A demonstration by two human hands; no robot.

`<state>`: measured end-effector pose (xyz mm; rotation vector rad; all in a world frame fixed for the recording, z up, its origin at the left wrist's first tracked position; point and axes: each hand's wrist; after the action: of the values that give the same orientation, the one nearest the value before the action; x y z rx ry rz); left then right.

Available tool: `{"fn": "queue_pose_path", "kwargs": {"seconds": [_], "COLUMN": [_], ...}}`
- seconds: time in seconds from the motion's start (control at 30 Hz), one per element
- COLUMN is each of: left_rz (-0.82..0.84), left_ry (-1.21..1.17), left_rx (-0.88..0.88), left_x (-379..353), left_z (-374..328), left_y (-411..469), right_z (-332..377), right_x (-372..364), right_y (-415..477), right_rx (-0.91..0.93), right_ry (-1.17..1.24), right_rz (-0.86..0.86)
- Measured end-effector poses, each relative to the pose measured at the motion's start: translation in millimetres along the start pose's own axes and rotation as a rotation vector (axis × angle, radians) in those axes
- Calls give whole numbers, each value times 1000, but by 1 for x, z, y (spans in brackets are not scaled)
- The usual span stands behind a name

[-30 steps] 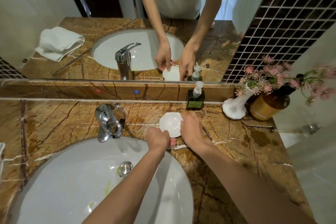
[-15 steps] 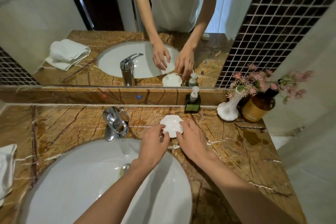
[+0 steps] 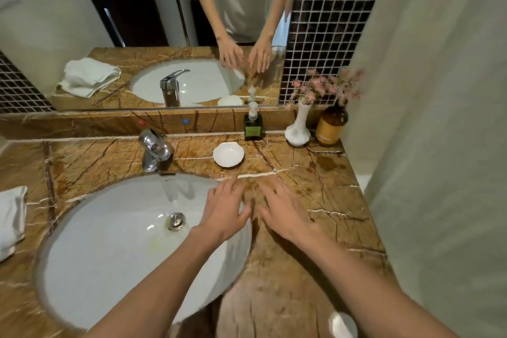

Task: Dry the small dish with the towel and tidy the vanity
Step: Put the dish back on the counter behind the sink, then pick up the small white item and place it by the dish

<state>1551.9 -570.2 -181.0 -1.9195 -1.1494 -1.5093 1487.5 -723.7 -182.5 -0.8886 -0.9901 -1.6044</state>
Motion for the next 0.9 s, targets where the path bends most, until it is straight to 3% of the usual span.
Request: {"fn": "queue_pose_path", "kwargs": {"seconds": [0.3,0.53,0.9], "left_rz": [29,149,209], "left_ry": [19,-3,10], "left_rx": [-31,-94,-110], "left_x": [-1,-16,-49], "left_z": [-96,-139,-163], "left_y": [-73,-129,-187], "right_z": [-39,-52,-54], "right_x": [52,61,50], "right_y": [-114,-189,-263], "right_rx": [-98,-255,-161], "right_ry": [64,137,-103], "right_rz": [73,121,185]}}
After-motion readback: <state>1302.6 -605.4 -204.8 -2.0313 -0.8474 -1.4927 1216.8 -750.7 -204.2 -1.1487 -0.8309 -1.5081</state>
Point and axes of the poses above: each hand's wrist, its own y-axis towards the middle knuckle, its own x-axis out of the back of the hand, z = x × y, and after that the axes turned 9 degrees about -z, right-handed
